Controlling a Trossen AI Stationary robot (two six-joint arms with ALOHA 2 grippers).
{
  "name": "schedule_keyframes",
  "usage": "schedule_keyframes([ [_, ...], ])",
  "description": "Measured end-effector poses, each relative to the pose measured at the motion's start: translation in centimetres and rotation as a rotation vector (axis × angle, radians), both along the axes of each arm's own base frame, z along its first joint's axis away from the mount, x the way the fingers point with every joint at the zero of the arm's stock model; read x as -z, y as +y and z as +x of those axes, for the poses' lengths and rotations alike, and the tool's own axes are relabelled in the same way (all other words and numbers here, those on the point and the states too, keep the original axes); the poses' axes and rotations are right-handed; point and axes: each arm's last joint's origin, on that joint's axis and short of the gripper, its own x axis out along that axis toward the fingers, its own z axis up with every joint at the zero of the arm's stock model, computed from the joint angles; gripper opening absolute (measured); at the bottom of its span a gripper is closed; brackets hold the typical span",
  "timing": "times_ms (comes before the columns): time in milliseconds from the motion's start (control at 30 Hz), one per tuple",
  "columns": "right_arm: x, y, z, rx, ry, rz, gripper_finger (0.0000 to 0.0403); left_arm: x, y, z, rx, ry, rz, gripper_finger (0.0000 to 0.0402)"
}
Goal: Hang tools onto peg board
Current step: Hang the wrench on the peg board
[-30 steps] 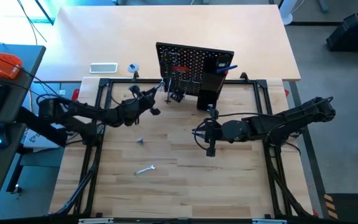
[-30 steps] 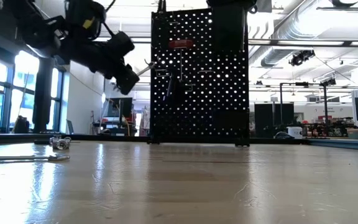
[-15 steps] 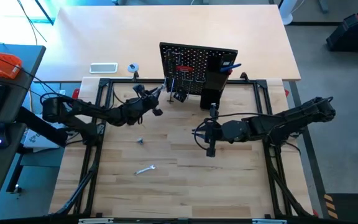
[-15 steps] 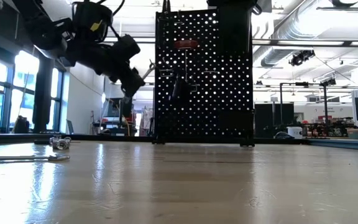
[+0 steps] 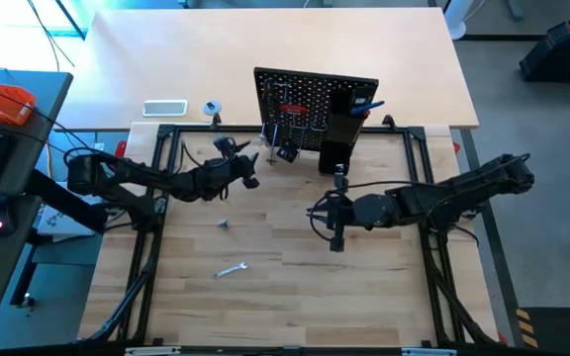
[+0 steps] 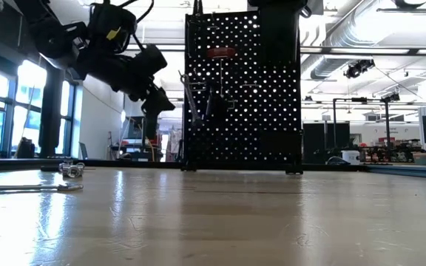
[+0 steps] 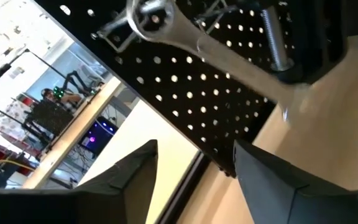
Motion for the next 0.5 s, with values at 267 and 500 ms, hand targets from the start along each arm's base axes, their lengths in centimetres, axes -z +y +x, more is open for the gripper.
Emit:
schedule_keyframes([
  [267,0.3,0.2,-0.2,0.007,0.025,0.019,0.0041,0.4,-1.0,-0.2,-0.039,0.028,-0.035,0.0228],
  [500,0.8,0.9,-0.6,-0.015,0.080,0.045,0.0041,0.8,-3.3,-1.6,0.043,0.101,-0.217,0.0230],
])
